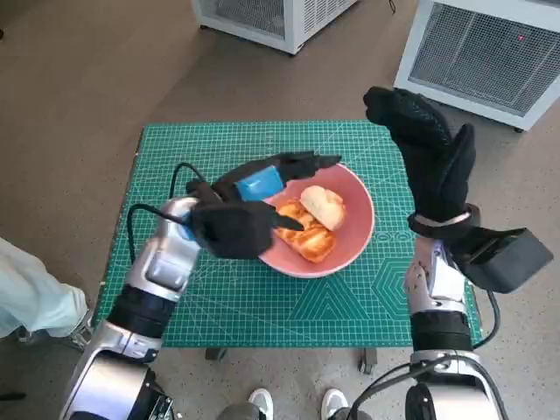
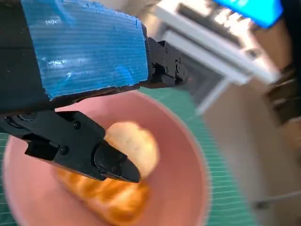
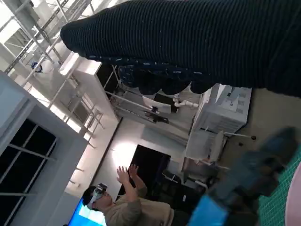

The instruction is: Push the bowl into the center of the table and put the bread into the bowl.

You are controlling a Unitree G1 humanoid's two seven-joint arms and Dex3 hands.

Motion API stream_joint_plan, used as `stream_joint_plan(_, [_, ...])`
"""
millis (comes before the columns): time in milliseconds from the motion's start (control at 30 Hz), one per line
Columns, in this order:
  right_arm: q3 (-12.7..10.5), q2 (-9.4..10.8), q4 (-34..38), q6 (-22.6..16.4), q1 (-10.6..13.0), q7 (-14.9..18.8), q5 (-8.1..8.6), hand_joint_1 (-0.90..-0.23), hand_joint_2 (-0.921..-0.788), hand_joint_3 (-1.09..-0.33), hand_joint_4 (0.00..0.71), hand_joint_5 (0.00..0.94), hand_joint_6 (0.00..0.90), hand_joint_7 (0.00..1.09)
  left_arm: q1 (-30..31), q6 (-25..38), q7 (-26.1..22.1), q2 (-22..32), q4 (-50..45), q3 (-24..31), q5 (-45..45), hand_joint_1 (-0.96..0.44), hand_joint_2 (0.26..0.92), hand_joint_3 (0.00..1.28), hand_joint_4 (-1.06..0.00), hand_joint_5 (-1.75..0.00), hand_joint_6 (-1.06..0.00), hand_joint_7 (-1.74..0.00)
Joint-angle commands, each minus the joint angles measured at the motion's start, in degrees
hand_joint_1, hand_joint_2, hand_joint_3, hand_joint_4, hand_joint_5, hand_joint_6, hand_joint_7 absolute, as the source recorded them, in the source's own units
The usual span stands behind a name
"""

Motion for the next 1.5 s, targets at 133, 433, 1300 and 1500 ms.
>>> stream_joint_plan(133, [-0.1, -0.7, 0.7, 0.4, 0.5, -0.4, -0.64, -0.709, -0.921, -0.743, 0.205, 0.000, 0.092, 0.49, 2.8, -1.9, -2.4, -0.6, -2.5, 8.6, -12.8, -0.40, 0.902, 0.01, -0.01, 0.00, -0.19, -0.02])
stream_joint_plan(433, [0.2, -0.9, 0.3, 0.9, -0.1, -0.6, -0.55, -0.708, -0.921, -0.746, 0.210, 0.003, 0.093, 0.49, 6.5, -5.3, -3.0, -7.2, -5.1, 17.9, -29.1, -0.46, 0.920, 0.13, -0.03, -0.01, -0.21, -0.03])
stream_joint_plan(1300, [2.4, -0.7, -4.4, 3.2, -0.1, -4.1, -3.05, -0.691, -0.921, -0.768, 0.208, 0.001, 0.086, 0.50, 8.4, -28.2, 8.2, -13.2, 7.6, 22.4, -25.0, -0.73, 0.921, 0.40, -0.12, -0.01, -0.15, -0.02])
stream_joint_plan(1500, [2.6, -1.0, -4.2, 3.3, -0.3, -4.3, -3.15, -0.690, -0.921, -0.772, 0.202, 0.000, 0.080, 0.50, 8.9, -28.0, 9.8, -13.0, 6.3, 21.3, -22.7, -0.74, 0.921, 0.40, -0.12, -0.01, -0.15, -0.01])
